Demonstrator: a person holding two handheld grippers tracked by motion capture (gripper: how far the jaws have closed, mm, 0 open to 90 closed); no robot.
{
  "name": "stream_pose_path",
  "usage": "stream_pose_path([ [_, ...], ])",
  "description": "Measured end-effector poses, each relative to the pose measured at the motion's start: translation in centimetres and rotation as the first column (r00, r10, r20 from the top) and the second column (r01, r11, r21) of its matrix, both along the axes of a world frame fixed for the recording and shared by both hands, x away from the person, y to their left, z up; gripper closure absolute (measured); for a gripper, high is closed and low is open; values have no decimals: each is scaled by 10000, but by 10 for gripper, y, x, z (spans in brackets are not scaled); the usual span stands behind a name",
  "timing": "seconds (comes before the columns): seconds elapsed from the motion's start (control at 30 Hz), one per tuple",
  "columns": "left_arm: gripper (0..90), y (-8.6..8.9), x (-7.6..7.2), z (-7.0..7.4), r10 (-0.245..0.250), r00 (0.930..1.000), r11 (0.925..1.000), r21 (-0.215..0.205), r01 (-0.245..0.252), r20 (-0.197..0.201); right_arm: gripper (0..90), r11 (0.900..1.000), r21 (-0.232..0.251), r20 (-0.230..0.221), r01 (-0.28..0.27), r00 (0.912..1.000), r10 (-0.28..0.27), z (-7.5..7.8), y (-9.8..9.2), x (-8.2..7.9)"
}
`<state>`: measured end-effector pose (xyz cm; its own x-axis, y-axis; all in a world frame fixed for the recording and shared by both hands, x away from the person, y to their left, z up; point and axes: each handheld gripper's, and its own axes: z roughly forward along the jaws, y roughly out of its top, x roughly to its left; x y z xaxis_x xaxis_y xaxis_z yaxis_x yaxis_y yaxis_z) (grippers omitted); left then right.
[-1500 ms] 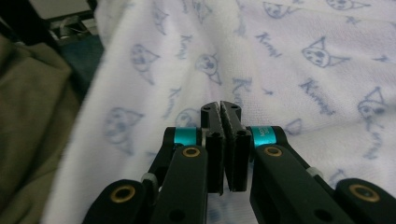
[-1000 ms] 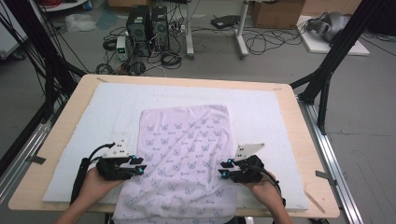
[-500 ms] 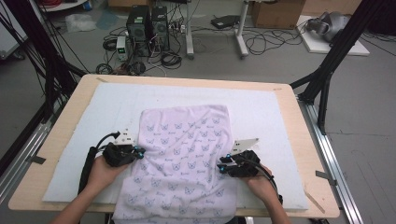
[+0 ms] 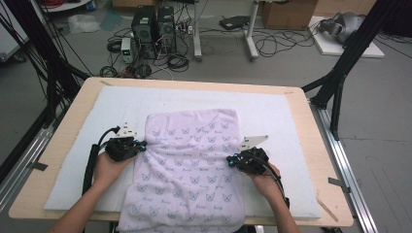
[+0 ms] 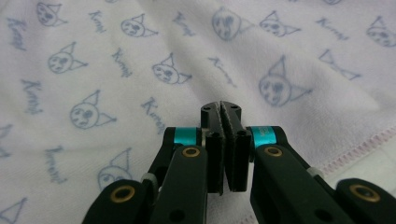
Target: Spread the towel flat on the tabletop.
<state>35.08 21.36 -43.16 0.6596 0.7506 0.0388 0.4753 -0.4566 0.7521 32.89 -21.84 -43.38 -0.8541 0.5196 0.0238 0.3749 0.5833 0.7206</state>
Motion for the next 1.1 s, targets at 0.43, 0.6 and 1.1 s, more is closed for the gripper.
stream_pose_path([
  [0.43, 696, 15, -27, 15, -759, 9967, 9966, -287, 767, 283, 730, 9952, 896, 148, -388, 9992, 377, 13, -7, -14],
  [0.6, 657, 13, -64, 14, -1871, 9817, 9803, -577, 1889, 357, 679, 9906, 915, 194, -1016, 9948, 1003, 12, -2, -40],
  [1.1, 880, -1, -88, -10, -3367, 9405, 9415, -304, 3356, -454, 877, 9701, 634, -622, -2344, 9692, 2383, -13, 17, -63],
])
